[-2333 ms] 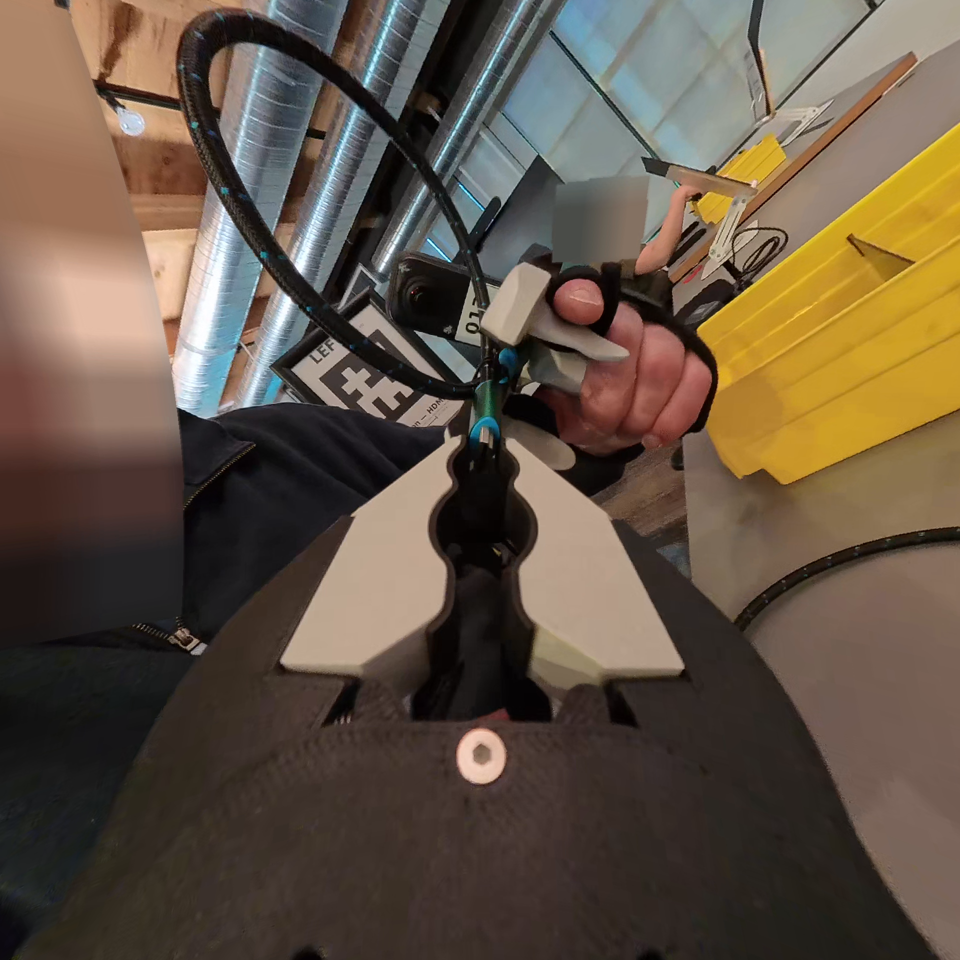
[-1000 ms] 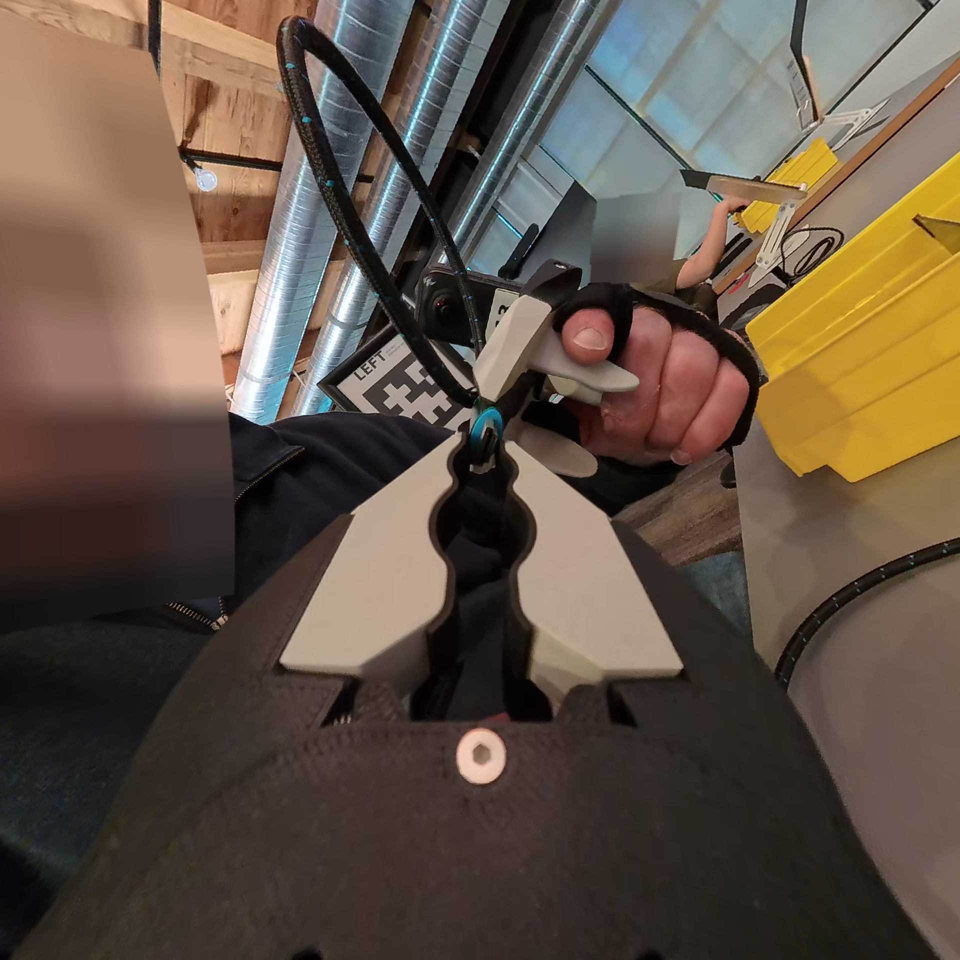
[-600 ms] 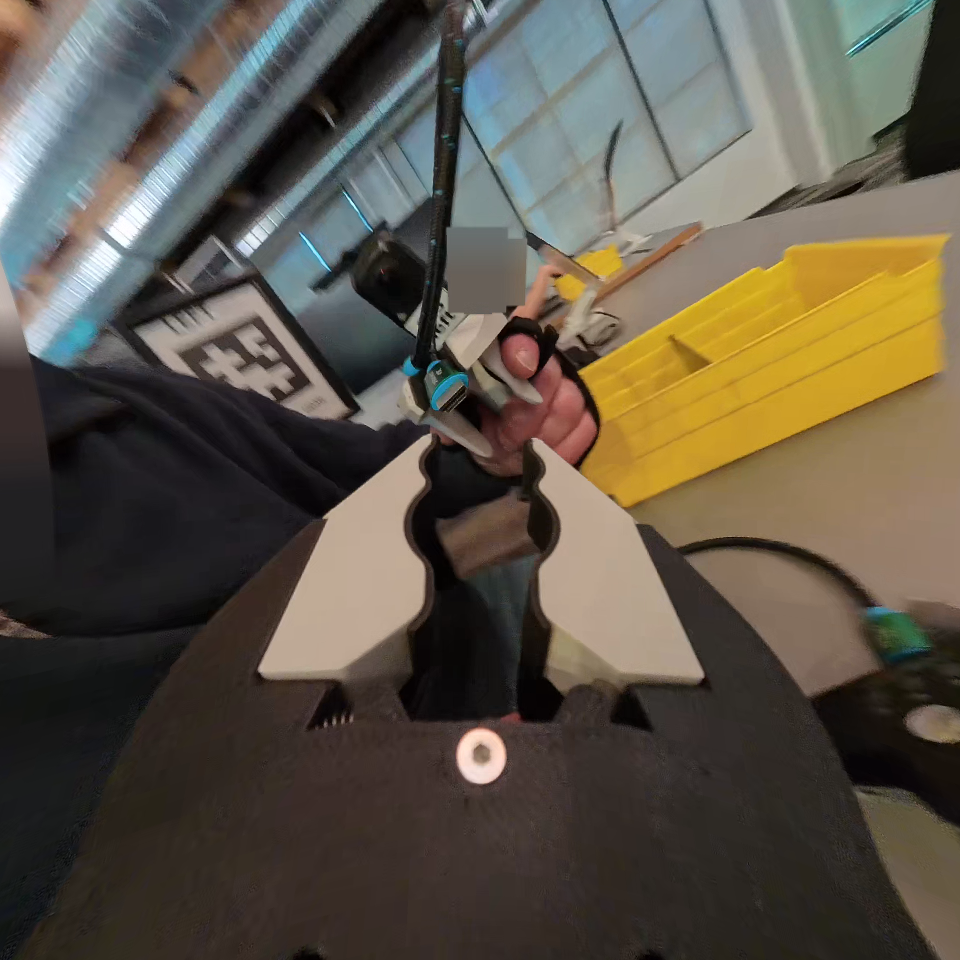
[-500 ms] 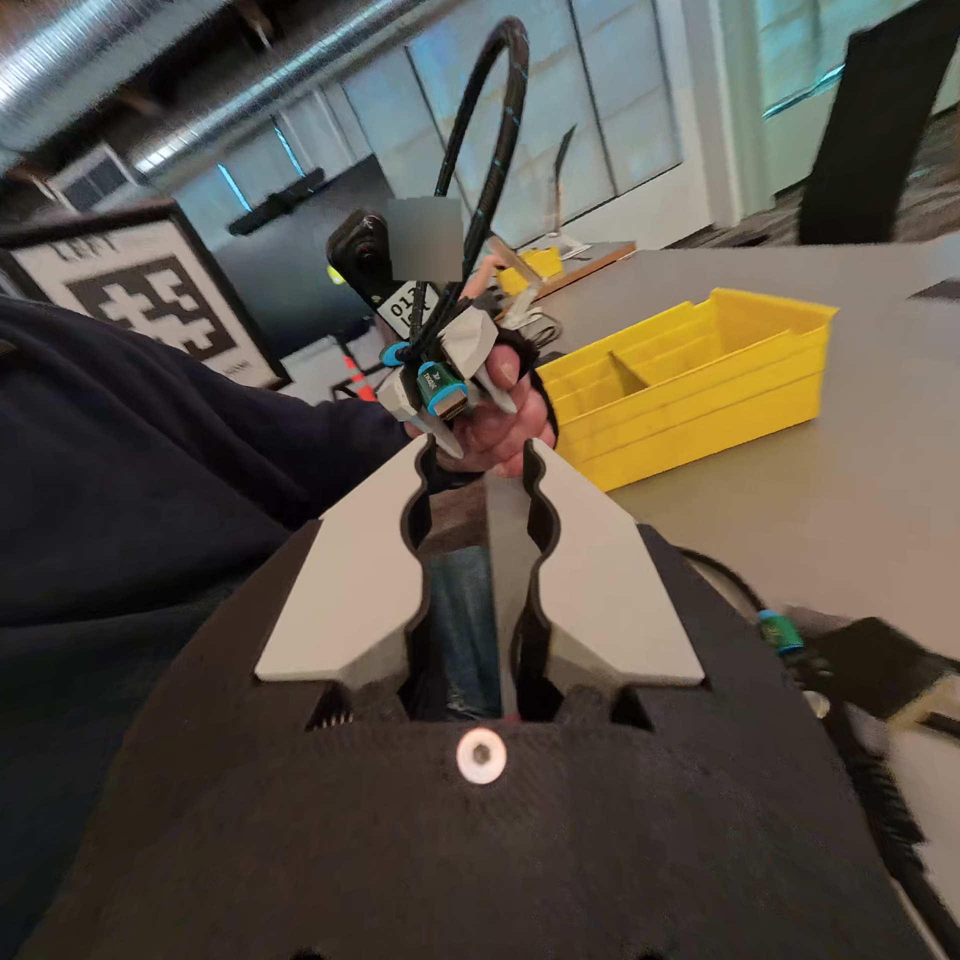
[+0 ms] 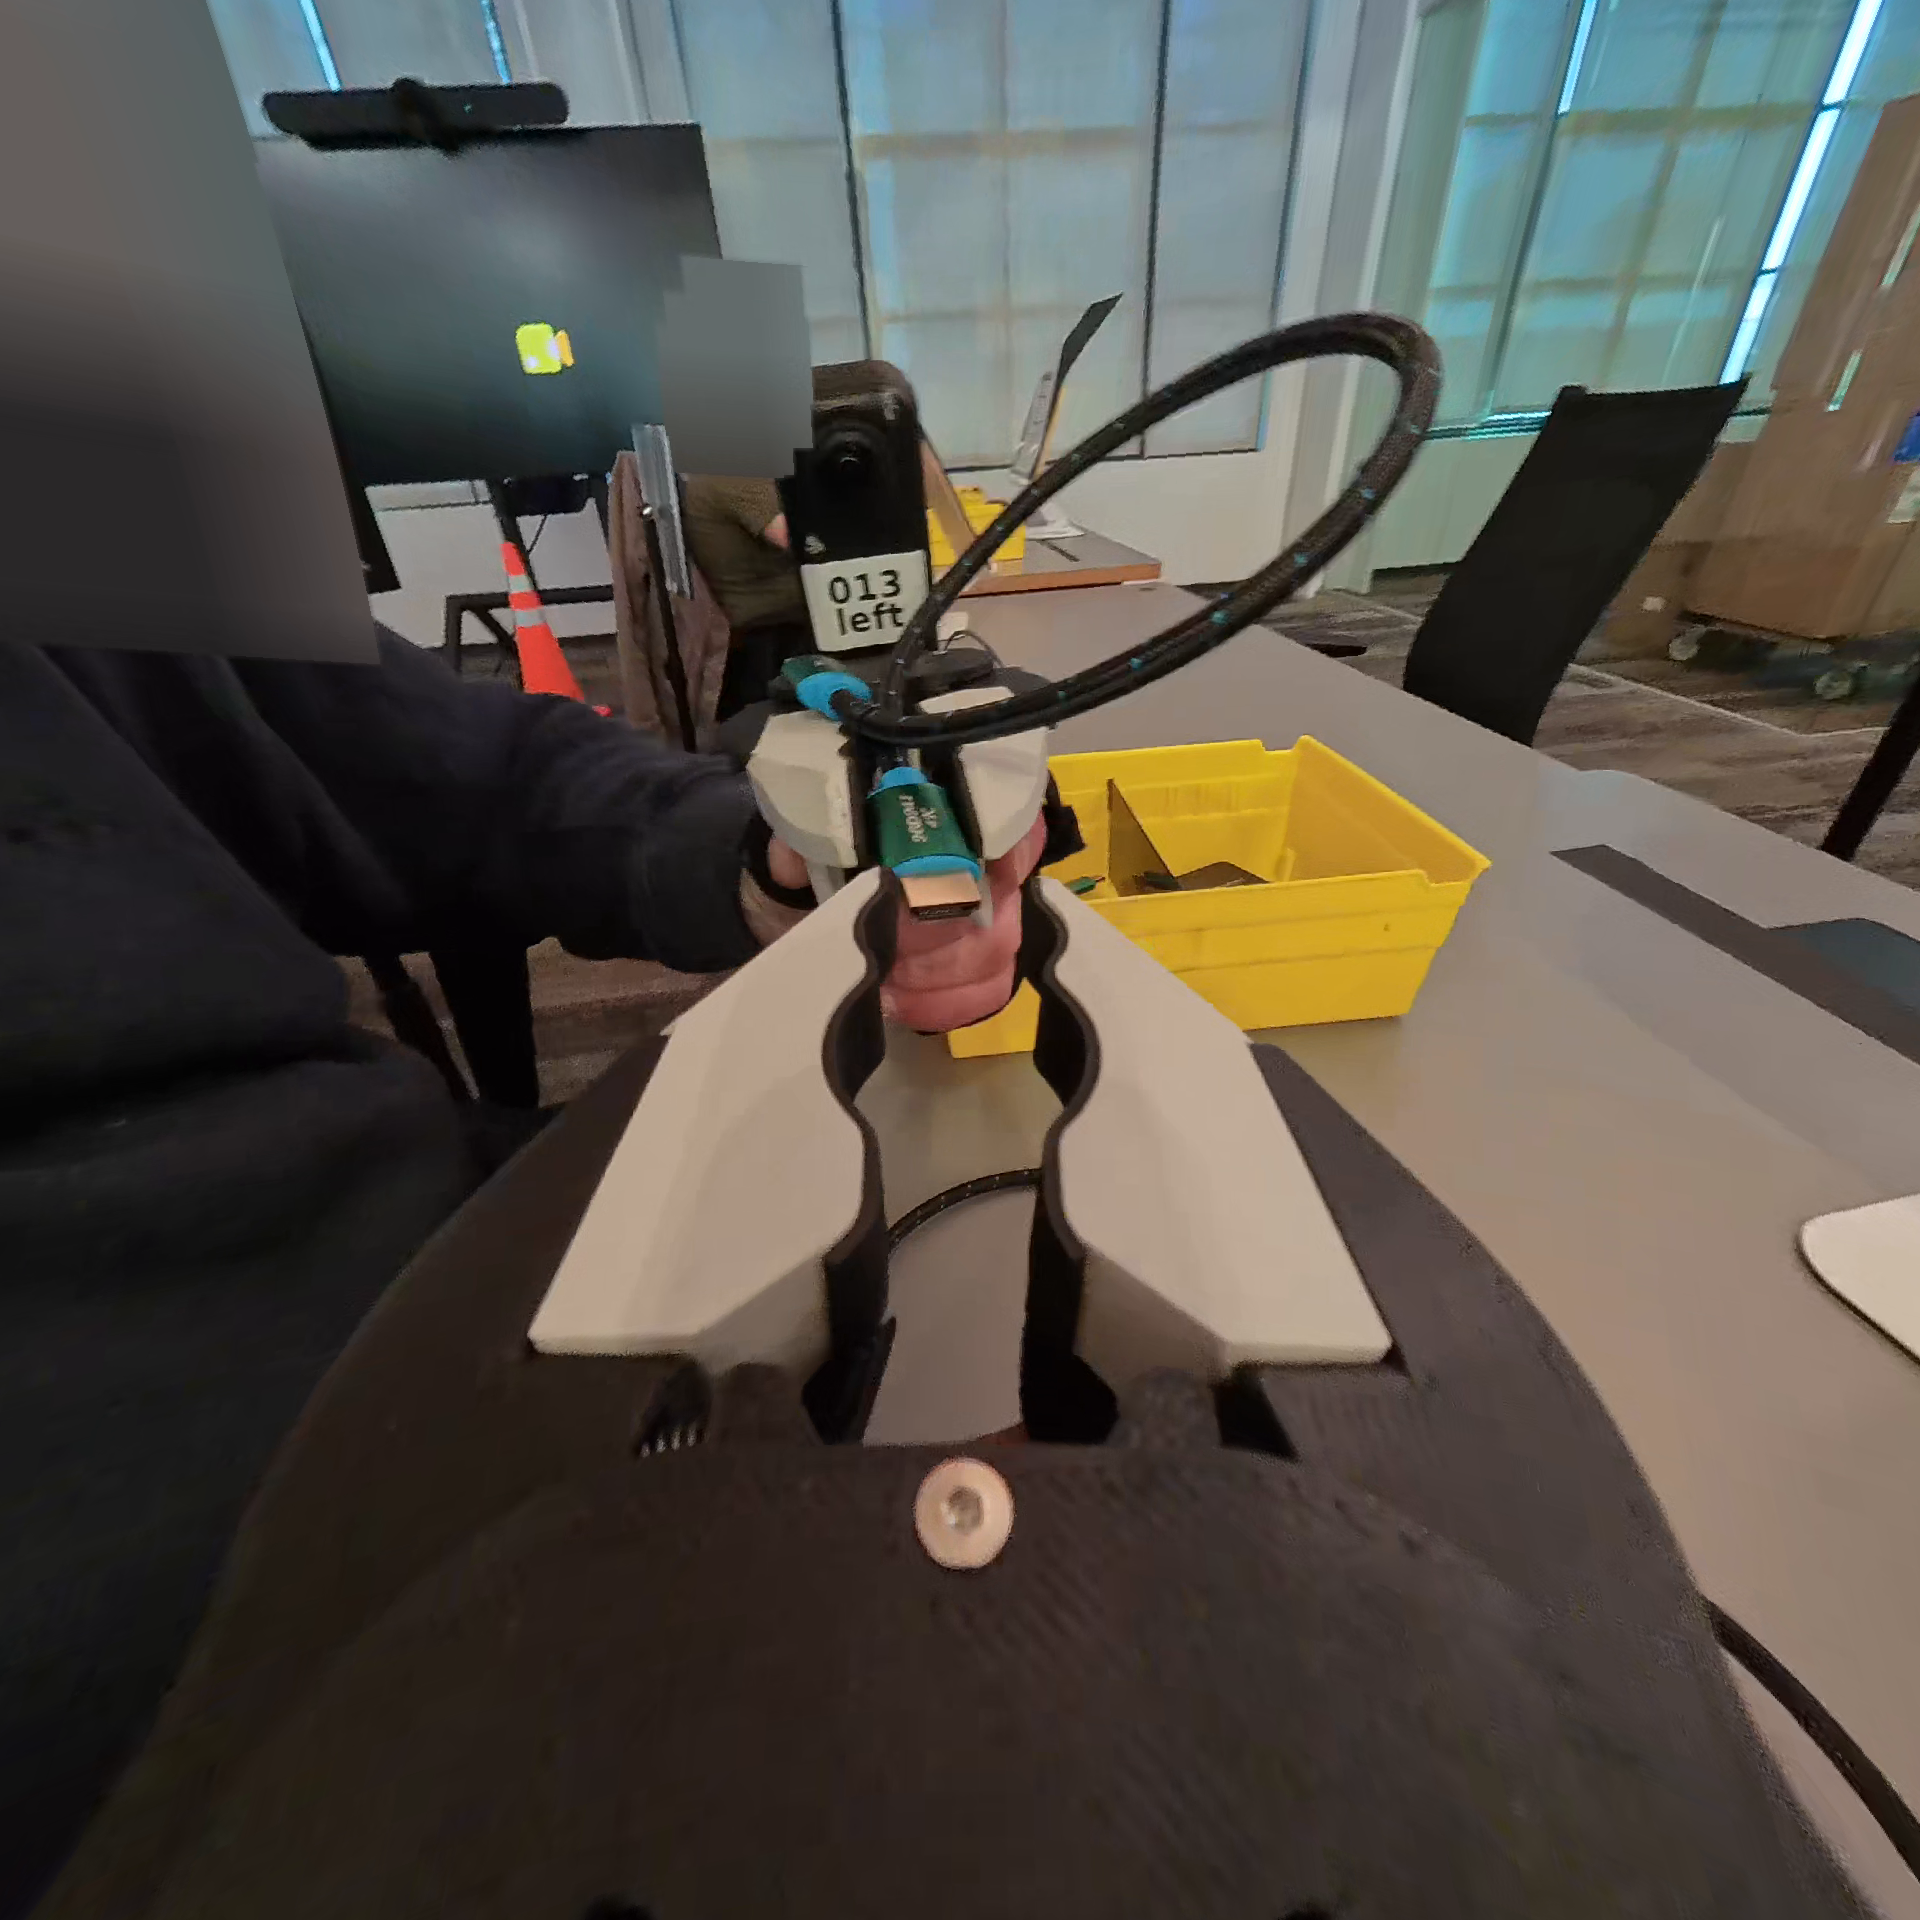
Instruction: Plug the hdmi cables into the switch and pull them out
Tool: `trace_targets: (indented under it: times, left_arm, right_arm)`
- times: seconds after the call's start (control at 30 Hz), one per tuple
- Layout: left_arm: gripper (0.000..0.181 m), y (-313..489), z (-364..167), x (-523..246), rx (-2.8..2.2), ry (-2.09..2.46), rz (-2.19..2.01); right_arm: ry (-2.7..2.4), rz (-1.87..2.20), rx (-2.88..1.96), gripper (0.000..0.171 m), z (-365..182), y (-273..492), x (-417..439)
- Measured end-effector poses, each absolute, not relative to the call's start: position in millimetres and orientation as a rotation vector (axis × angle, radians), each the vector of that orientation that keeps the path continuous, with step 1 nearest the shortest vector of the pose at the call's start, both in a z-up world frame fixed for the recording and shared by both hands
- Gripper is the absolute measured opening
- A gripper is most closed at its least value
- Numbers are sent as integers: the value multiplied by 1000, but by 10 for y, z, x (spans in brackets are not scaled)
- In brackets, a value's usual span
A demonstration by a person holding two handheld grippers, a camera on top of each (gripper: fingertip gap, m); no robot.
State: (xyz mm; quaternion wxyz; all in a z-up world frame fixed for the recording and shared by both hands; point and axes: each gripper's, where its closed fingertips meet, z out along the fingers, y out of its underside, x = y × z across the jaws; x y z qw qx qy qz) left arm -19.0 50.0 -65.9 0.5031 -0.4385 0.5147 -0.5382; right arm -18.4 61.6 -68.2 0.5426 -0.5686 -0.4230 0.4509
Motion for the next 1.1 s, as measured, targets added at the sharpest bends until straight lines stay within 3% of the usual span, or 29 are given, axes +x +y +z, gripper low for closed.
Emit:
trace_targets:
  times: [0.67,0.83,1.1]
  left_arm:
    - [21,548,-584,-162,-1156,1093,-1486]
    - [21,704,-555,-321,-1180,1099,-1351]
    - [21,859,-721,-511,-1258,1080,-1295]
  right_arm:
    - [-883,1248,-1316,16,-645,617,-244]
    - [-832,969,-1453,36,-701,960,201]
    - [-1107,346,-1929,62,-1722,1295,725]
